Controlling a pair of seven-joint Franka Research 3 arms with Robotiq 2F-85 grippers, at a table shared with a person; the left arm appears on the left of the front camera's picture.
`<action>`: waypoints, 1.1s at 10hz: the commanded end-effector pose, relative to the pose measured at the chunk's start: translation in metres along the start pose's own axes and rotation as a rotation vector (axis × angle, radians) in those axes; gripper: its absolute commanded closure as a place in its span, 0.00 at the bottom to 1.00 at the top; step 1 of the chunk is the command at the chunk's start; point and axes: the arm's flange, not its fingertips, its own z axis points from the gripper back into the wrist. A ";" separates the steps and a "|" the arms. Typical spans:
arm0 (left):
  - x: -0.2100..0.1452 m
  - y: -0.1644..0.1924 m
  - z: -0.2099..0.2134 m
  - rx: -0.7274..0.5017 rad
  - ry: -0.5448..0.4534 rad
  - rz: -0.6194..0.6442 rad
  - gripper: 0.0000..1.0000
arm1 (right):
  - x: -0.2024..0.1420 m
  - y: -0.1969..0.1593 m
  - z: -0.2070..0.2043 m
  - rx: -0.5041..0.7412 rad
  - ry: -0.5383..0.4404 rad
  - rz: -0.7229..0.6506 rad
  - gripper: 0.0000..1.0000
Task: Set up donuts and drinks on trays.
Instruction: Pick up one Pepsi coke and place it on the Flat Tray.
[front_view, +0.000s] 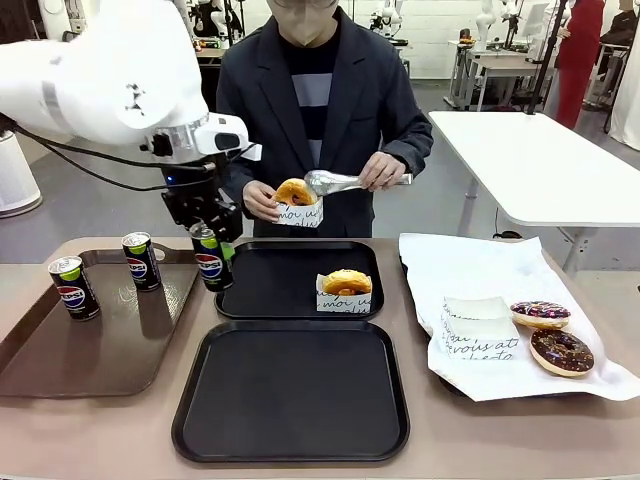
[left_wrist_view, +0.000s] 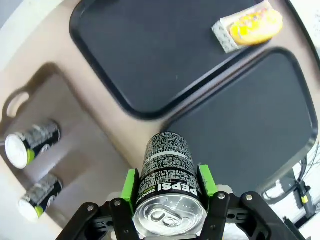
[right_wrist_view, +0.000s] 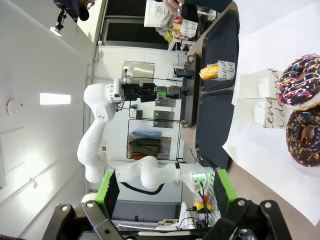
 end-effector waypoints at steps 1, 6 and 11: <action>0.015 0.004 -0.019 -0.002 -0.040 -0.036 0.42 | 0.000 0.000 0.000 0.014 -0.003 0.016 0.00; 0.007 0.021 -0.019 -0.173 0.229 0.079 0.42 | 0.000 0.000 0.000 0.014 -0.003 0.016 0.00; -0.146 0.008 0.067 -0.200 0.339 -0.036 0.42 | 0.000 0.000 0.000 0.014 -0.003 0.016 0.00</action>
